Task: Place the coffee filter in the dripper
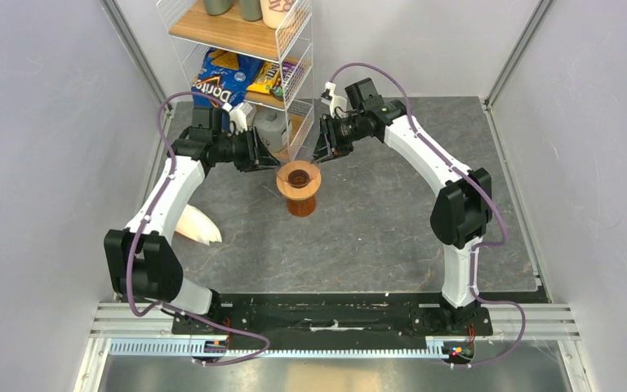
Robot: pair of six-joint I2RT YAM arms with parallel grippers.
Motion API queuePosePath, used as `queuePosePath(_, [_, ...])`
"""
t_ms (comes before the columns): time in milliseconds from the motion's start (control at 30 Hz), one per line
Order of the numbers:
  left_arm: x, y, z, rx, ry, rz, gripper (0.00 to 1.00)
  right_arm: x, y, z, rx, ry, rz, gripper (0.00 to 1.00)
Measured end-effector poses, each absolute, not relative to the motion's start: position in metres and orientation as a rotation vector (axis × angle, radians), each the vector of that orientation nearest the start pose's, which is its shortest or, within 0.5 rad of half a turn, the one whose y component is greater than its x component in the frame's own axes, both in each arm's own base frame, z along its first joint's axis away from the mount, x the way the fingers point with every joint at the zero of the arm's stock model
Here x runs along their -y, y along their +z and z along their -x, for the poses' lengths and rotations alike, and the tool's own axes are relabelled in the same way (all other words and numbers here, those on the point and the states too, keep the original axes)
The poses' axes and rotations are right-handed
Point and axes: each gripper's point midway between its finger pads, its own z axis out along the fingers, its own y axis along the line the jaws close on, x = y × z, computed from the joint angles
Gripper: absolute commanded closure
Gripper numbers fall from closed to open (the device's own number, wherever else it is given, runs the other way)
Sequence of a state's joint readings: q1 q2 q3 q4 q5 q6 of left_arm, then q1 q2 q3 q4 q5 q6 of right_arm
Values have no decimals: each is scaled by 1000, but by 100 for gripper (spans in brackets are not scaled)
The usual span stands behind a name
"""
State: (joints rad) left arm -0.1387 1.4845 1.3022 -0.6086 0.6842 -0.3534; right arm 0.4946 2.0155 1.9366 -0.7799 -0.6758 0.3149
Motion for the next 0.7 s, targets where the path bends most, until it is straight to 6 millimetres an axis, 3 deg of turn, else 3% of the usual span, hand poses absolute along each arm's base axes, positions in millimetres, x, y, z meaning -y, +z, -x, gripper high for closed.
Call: queuePosePath(700, [175,218,-356,-2380,-1056,-83,80,-341,214,-377,-2452,1180,542,73])
